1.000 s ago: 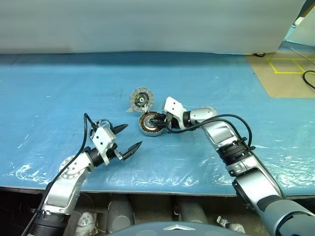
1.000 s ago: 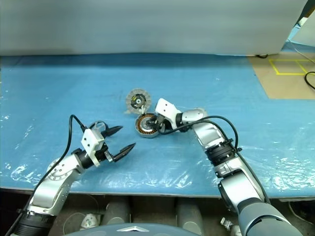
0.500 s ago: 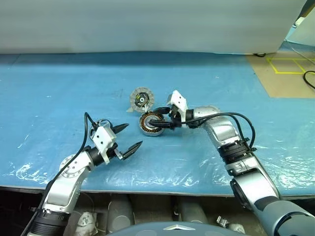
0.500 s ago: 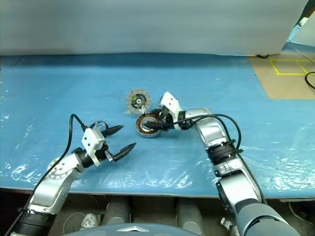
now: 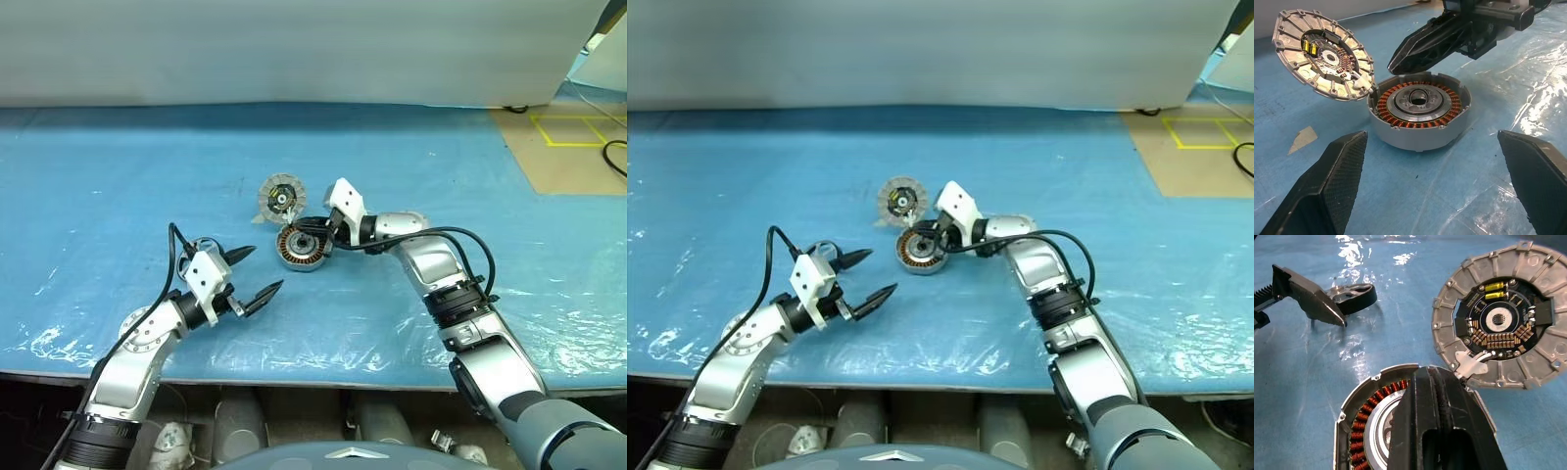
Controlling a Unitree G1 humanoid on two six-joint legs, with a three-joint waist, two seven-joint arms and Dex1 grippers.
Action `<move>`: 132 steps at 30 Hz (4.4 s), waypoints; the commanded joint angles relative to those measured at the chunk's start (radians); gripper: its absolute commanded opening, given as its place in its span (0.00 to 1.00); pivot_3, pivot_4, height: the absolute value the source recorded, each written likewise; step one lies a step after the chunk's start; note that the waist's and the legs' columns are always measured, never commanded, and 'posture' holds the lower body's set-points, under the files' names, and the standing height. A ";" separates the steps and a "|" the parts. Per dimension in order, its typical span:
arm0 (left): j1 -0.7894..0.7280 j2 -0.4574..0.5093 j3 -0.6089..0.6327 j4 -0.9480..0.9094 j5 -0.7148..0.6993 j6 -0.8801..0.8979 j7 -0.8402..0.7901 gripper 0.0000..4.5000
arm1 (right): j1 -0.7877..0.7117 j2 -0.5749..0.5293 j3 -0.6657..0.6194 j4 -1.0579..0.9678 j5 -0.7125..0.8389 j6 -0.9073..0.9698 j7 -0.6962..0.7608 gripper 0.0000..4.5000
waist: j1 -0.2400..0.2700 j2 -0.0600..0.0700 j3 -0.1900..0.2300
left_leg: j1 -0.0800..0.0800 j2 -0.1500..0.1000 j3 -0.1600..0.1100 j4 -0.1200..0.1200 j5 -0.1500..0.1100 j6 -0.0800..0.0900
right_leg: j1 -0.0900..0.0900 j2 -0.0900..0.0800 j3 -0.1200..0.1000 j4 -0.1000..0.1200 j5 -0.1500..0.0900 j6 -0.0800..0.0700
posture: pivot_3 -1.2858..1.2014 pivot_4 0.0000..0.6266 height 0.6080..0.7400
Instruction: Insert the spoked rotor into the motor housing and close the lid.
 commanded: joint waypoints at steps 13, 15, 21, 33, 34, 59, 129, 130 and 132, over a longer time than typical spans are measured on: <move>-0.011 -0.001 0.009 -0.021 0.002 -0.015 0.003 1.00 | -0.008 -0.040 0.051 0.078 -0.112 -0.067 -0.032 0.00 | 0.000 0.000 -0.001 | 0.001 0.000 0.000 0.000 0.000 0.000 | 0.001 0.000 0.000 0.001 0.000 0.000 | 0.52 0.24 1.00; -0.013 -0.001 0.008 -0.021 0.003 -0.014 0.003 1.00 | -0.002 -0.047 0.063 0.070 -0.116 -0.074 -0.014 0.00 | 0.000 0.000 -0.002 | 0.002 0.000 0.000 0.000 0.000 0.000 | 0.001 0.000 0.000 0.001 0.000 0.000 | 0.52 0.24 1.00; -0.015 -0.002 0.006 -0.021 0.003 -0.013 0.002 1.00 | 0.040 -0.035 0.071 -0.025 -0.057 -0.047 0.060 0.00 | -0.001 0.000 -0.004 | 0.001 0.000 0.000 0.000 0.000 0.000 | 0.001 0.000 0.000 0.000 0.000 0.000 | 0.52 0.24 1.00; -0.013 -0.003 0.010 -0.022 0.002 -0.012 0.005 1.00 | 0.028 -0.024 0.056 0.014 -0.080 -0.067 0.024 0.00 | -0.001 0.000 -0.005 | 0.002 0.000 0.000 0.000 0.000 0.000 | 0.001 0.000 0.000 0.000 0.000 0.000 | 0.52 0.24 1.00; -0.016 -0.004 0.015 -0.026 -0.004 -0.010 0.006 1.00 | 0.027 -0.008 0.030 0.001 -0.041 -0.050 0.031 0.00 | -0.001 0.000 -0.005 | 0.002 0.000 0.000 0.000 0.000 0.000 | 0.001 0.000 0.000 0.000 0.000 0.000 | 0.52 0.24 1.00; -0.112 0.268 0.236 -0.227 -0.272 0.452 -0.041 0.32 | 0.071 -0.160 -0.028 -0.206 0.115 0.026 0.211 0.00 | -0.001 0.000 -0.004 | -0.001 0.000 0.000 0.000 0.000 0.000 | 0.000 0.000 0.000 -0.001 0.000 0.000 | 0.52 0.24 1.00; -0.236 0.432 0.150 0.111 -0.059 0.531 -0.201 0.67 | 0.134 -0.071 -0.004 -0.278 0.127 0.036 0.073 0.00 | 0.003 -0.001 -0.005 | -0.001 0.000 -0.001 -0.001 0.000 -0.001 | 0.000 0.000 -0.001 -0.001 0.000 0.000 | 0.52 0.24 1.00; -0.235 0.432 0.147 0.113 -0.058 0.531 -0.201 0.67 | 0.133 -0.071 -0.005 -0.278 0.127 0.036 0.072 0.00 | 0.003 -0.001 -0.005 | -0.001 0.000 -0.001 -0.001 0.000 -0.001 | 0.000 0.000 -0.001 -0.001 0.000 0.000 | 0.52 0.24 1.00; -0.233 0.432 0.143 0.116 -0.052 0.527 -0.199 0.67 | 0.133 -0.072 -0.006 -0.277 0.126 0.036 0.070 0.00 | 0.002 -0.001 -0.005 | -0.001 0.000 -0.001 -0.001 0.000 -0.001 | 0.000 0.000 -0.001 -0.001 0.000 0.000 | 0.52 0.24 1.00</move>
